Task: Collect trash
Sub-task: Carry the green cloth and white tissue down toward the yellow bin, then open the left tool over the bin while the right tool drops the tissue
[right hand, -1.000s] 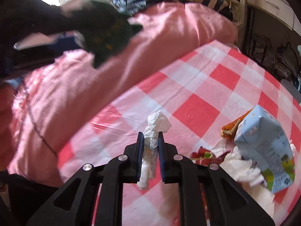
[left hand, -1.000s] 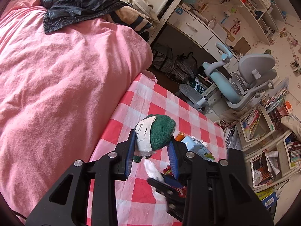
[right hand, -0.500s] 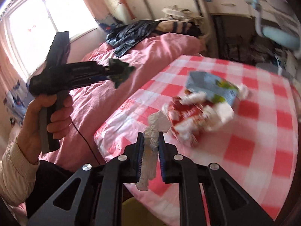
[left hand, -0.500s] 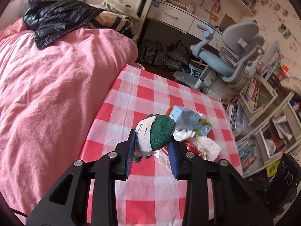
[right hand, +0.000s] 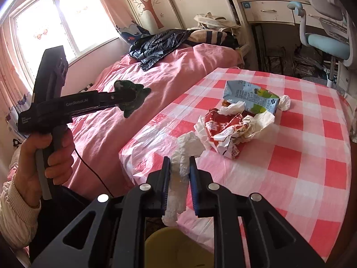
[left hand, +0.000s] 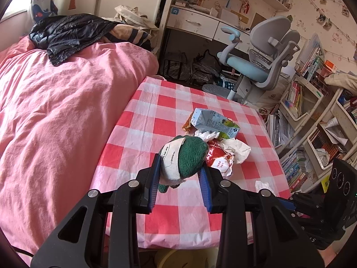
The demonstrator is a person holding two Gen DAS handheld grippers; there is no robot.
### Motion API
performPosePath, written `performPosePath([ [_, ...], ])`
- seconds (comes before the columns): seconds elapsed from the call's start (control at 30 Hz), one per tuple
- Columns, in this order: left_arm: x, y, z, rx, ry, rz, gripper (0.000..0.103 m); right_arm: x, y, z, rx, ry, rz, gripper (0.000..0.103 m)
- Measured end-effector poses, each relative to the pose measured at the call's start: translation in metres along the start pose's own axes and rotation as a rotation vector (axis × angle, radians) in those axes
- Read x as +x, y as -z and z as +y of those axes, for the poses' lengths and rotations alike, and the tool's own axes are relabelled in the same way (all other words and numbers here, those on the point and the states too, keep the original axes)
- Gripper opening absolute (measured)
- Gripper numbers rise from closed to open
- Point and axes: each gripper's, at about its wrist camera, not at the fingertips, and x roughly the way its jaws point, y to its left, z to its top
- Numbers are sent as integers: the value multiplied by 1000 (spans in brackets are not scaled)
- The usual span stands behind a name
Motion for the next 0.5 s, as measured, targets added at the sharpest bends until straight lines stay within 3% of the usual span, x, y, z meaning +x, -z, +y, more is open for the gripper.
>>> performPosePath([
  [0.3, -4, 22, -7, 16, 3, 33, 31, 2, 23, 7, 17, -9, 33, 19],
  [0.5, 8, 62, -22, 26, 24, 152, 31, 19, 61, 20, 15, -11, 159, 20],
])
